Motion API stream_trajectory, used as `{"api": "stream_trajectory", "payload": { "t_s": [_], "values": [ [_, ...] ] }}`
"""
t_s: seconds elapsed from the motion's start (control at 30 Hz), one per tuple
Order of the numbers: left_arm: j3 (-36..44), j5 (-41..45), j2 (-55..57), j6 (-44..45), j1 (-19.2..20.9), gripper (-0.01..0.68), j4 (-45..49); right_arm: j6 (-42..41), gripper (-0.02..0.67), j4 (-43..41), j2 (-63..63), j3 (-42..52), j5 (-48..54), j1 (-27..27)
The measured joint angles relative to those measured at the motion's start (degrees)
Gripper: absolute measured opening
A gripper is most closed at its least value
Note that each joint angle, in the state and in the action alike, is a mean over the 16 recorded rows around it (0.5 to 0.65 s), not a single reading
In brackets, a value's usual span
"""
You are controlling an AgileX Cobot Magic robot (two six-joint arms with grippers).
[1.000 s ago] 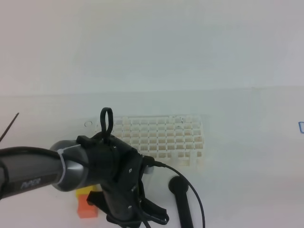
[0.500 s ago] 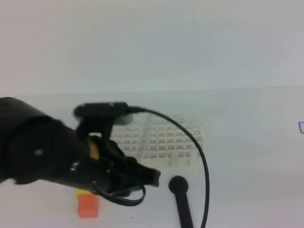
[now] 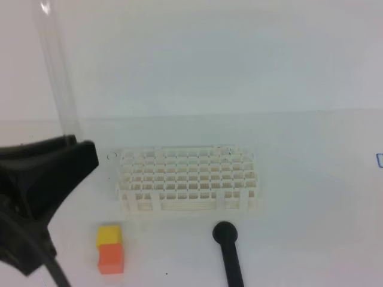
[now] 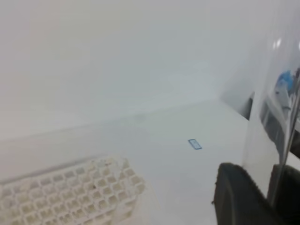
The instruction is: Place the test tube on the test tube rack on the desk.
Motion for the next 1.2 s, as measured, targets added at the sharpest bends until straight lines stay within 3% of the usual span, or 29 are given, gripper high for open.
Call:
{"api": "stream_trajectory", "payload": {
  "t_s": [0.33, 0.6, 0.87, 1.2],
  "values": [
    [20.42, -26.21, -8.99, 2.50, 0.00, -0.001, 1.34, -17.65, 0.000, 20.99, 5.67, -1.47, 2.14, 2.45],
    [28.73, -39.72, -10.14, 2.44, 0.00, -0.001, 3.39, -25.34, 0.000, 22.79, 17.65, -9.83, 3.19, 10.14],
    [29.91, -40.65, -10.14, 2.43, 0.00, -0.001, 5.08, -28.68, 0.000, 17.67, 34.75, -22.44, -2.17, 25.08],
    [29.94, -37.73, -10.14, 2.42, 0.00, -0.001, 5.11, -29.41, 0.026, 12.06, 48.90, -29.37, -25.71, 49.52]
  ]
}}
